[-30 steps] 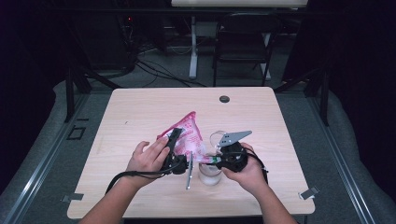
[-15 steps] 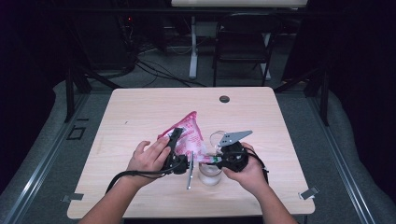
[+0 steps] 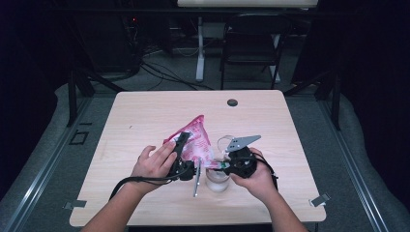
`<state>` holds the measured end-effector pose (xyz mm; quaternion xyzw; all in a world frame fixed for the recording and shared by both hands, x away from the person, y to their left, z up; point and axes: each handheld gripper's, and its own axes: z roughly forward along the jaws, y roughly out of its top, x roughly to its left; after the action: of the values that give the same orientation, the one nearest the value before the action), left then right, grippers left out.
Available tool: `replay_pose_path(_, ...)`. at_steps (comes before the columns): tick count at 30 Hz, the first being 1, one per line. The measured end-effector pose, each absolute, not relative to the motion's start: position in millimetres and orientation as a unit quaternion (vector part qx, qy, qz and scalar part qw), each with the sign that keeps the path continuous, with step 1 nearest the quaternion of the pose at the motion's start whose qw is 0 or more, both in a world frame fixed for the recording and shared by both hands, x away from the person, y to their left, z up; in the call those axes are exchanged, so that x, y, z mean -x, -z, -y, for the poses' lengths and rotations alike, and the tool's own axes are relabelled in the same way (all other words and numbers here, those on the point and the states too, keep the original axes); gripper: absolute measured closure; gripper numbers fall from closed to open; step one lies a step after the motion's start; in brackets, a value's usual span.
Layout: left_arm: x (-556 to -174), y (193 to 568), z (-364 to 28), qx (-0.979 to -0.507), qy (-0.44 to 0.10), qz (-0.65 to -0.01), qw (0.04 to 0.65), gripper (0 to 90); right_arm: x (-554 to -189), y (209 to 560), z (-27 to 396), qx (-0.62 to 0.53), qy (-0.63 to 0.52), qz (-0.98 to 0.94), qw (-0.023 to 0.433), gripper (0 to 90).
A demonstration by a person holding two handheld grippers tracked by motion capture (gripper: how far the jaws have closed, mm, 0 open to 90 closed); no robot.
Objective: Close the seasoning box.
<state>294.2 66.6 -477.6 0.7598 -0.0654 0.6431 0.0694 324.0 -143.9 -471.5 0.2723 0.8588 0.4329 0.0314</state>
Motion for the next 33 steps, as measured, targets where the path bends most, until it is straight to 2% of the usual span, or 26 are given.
replay_pose_path(33,-292.8,475.0,-63.6,-0.752,-0.651,0.070,0.076,67.0,-324.9,472.7,144.6,-0.274,-0.428,-0.861,0.031,90.0)
